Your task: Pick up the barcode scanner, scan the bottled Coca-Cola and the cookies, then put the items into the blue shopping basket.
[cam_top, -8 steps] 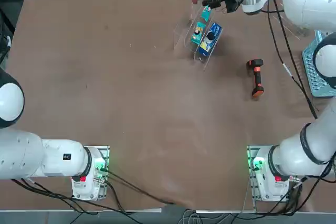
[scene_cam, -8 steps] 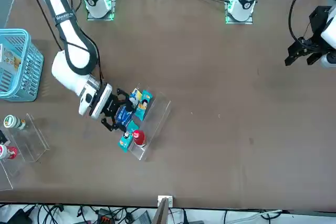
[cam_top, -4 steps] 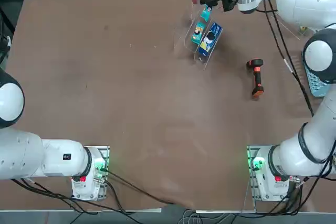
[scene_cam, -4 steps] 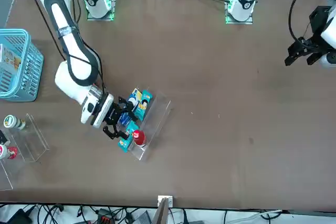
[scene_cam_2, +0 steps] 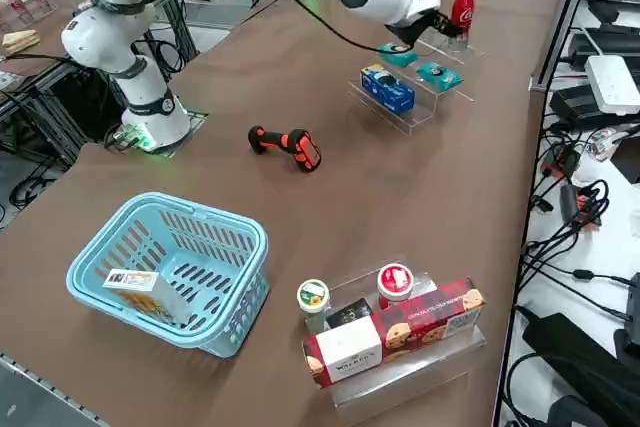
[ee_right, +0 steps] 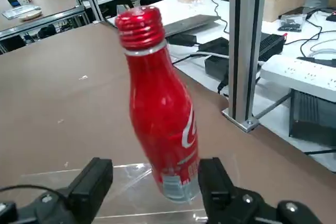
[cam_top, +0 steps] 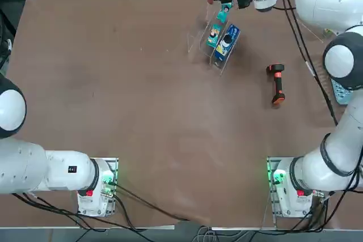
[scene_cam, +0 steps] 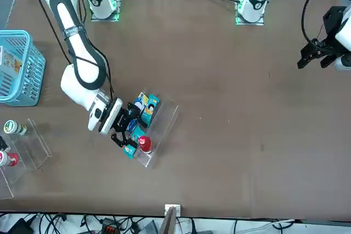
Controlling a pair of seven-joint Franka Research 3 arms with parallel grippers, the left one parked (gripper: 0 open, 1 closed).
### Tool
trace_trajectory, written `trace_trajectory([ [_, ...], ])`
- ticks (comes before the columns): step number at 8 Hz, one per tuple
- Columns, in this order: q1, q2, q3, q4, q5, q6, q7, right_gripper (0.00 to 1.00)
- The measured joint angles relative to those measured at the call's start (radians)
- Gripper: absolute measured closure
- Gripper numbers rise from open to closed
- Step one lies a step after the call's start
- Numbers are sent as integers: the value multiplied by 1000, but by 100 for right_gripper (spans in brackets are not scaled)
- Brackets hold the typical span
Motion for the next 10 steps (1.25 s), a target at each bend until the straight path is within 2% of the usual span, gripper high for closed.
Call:
trace_trajectory([
  [2, 25, 23, -19, 36, 0, 0, -1, 0],
  [10, 59, 65, -36, 111, 0, 1, -1, 2],
])
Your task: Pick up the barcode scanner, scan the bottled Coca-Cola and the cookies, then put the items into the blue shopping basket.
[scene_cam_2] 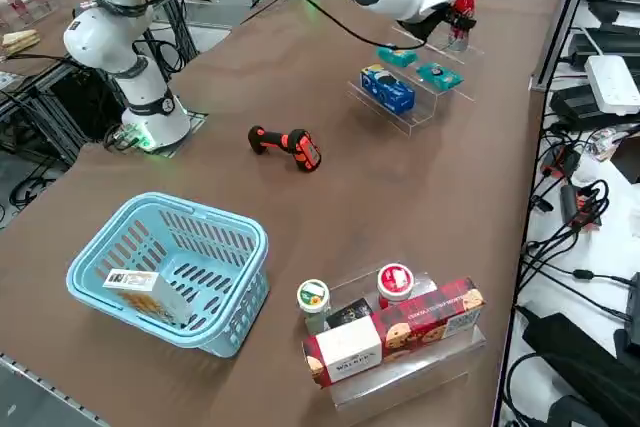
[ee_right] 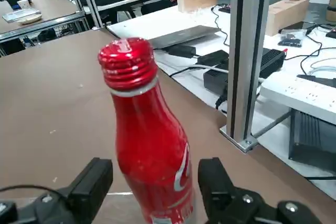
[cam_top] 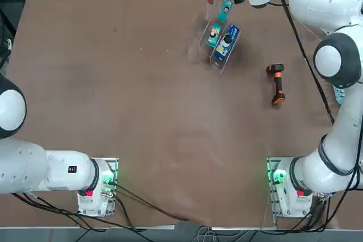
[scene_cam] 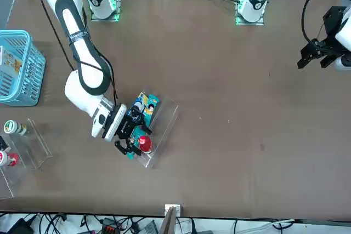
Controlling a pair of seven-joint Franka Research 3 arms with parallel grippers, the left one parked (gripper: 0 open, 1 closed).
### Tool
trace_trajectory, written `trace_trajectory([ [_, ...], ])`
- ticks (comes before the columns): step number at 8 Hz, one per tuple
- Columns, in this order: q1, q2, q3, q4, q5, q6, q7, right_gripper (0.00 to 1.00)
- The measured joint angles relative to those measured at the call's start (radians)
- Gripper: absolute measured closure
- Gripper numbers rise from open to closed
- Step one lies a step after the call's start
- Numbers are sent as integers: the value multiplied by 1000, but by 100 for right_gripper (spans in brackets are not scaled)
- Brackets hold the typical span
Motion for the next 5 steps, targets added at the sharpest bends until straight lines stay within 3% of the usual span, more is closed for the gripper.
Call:
trace_trajectory([
  [2, 5, 13, -2, 20, 0, 0, 0, 6],
  [4, 14, 20, -3, 31, 0, 1, 0, 27],
  [5, 16, 21, -3, 34, 0, 1, 0, 27],
])
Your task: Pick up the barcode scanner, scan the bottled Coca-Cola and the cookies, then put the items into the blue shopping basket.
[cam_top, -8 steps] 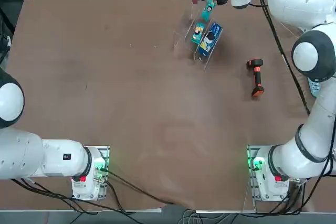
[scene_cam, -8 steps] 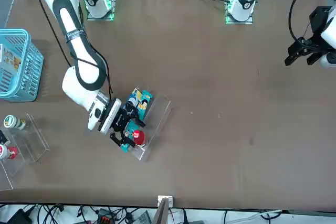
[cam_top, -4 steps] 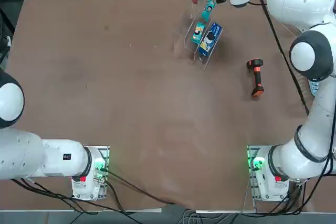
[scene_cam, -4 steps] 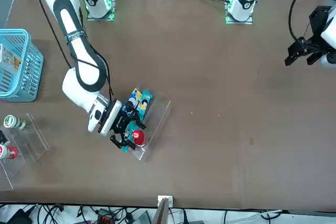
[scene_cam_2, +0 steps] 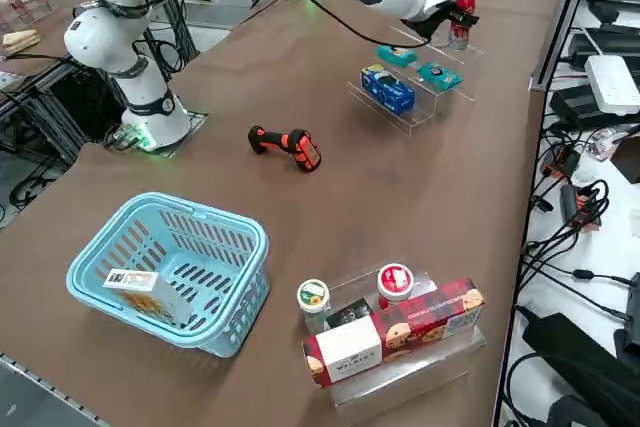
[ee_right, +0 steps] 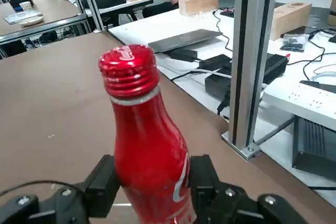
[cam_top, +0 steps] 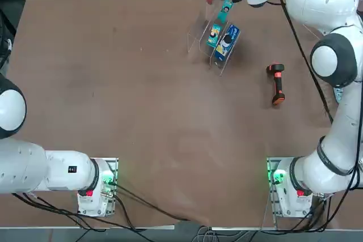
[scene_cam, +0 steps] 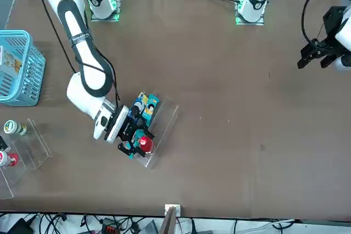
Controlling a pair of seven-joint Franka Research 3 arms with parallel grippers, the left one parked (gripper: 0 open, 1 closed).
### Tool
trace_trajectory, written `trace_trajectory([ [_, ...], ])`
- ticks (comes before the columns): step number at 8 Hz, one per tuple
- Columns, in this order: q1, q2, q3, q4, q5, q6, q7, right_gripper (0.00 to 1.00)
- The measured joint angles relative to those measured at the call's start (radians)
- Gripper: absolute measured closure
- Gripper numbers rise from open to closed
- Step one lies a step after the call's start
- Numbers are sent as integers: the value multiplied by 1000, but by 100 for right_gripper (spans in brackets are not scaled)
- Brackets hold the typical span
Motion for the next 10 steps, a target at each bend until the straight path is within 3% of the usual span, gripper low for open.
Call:
trace_trajectory([
  [4, 0, -1, -3, 14, -15, 5, 28, 27],
  [6, 0, -23, -14, 39, -117, -8, 139, 27],
  [8, -3, -84, -89, 44, -234, -175, 269, 27],
  [10, -22, -171, -218, 40, -393, -467, 383, 27],
])
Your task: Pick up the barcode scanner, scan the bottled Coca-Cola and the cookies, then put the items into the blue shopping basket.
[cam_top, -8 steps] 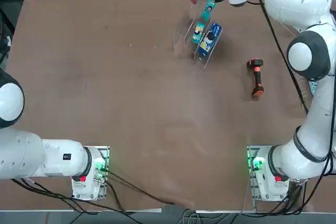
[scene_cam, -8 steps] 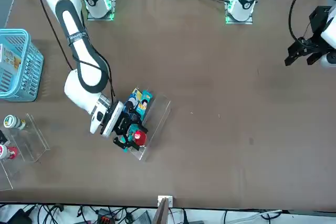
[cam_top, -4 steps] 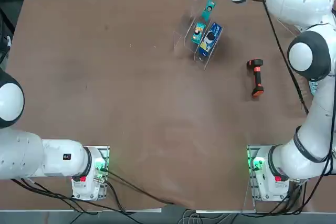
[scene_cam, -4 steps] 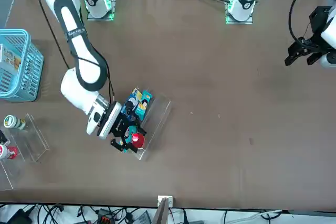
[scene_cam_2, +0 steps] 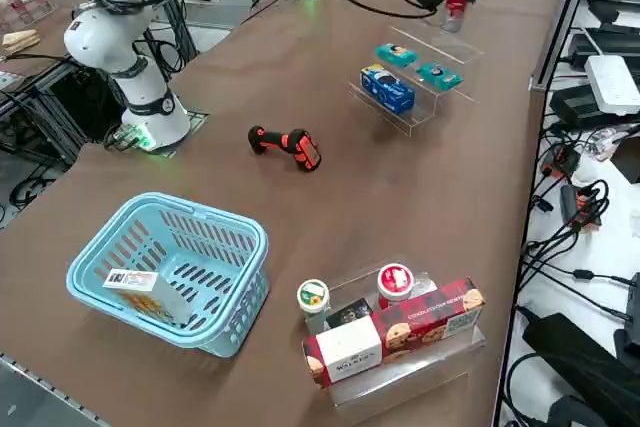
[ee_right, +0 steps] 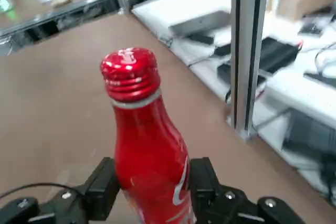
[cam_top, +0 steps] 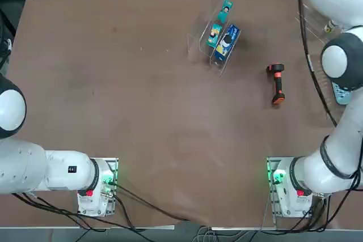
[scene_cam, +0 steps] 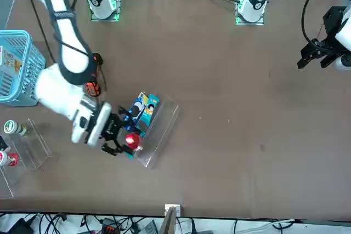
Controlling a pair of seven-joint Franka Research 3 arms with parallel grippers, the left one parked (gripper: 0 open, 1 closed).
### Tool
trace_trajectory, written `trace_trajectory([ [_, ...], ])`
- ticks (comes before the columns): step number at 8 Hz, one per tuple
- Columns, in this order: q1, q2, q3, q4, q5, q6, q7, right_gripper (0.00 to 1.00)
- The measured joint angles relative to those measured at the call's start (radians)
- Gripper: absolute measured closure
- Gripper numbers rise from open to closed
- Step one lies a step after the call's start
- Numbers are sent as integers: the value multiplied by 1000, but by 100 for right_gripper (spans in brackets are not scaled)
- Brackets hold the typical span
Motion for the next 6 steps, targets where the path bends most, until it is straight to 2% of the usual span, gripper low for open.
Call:
trace_trajectory([
  [1, -25, -45, -50, 0, -93, -137, 42, 27],
  [2, -53, -91, -84, 0, -180, -253, 77, 27],
  [5, -138, -212, -166, -8, -440, -586, 189, 27],
  [6, -171, -241, -180, -13, -524, -667, 216, 27],
])
